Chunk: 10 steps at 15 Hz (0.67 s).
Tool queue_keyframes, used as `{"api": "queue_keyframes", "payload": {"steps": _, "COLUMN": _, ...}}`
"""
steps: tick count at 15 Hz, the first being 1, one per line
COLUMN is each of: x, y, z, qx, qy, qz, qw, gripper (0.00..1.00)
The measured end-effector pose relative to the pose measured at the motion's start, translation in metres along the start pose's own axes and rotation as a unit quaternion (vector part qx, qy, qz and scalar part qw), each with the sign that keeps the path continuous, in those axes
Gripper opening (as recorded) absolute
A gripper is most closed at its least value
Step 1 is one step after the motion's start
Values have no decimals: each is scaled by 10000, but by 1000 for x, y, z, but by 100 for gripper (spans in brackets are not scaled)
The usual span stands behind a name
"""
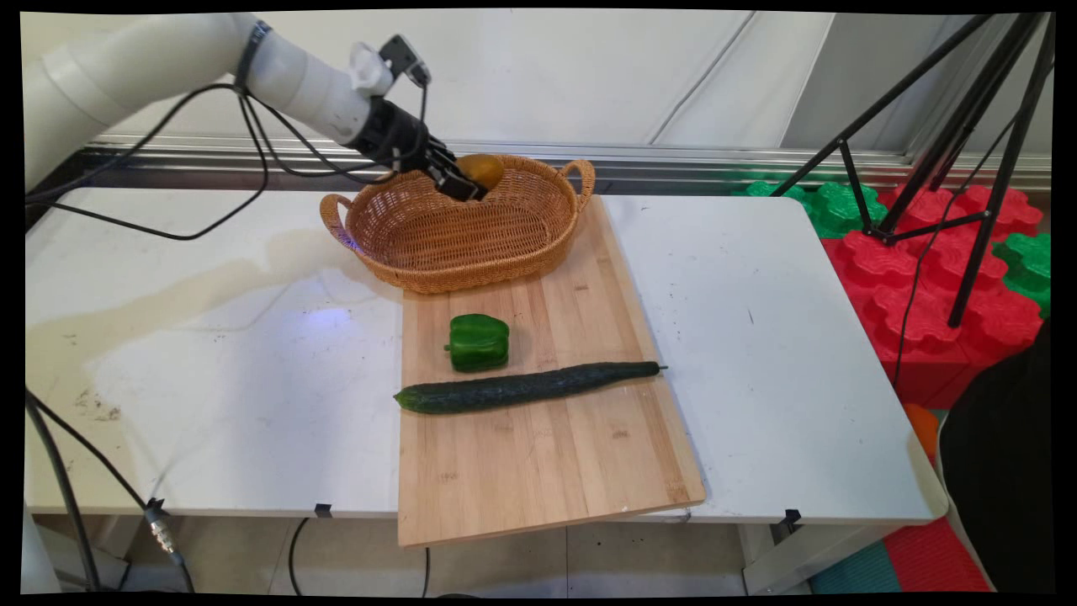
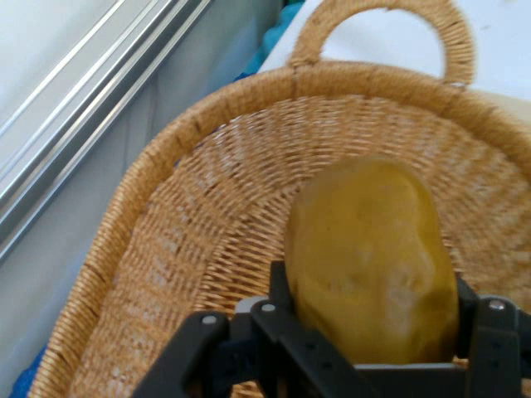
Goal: Place the picked object on the cutting board
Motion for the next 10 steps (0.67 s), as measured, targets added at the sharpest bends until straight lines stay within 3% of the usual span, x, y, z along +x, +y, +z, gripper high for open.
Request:
{"api": "queue_keyframes", "payload": {"steps": 3, "x": -1, "y": 4, "z": -20, "qx": -143, "qy": 66, "qz": 42, "qw": 9999, "gripper": 0}}
{"api": "queue_keyframes", "payload": {"steps": 10, "x": -3, "y": 29, "z": -70, "qx": -740, "qy": 199, "qz": 274, "qw": 9967, "gripper": 0}}
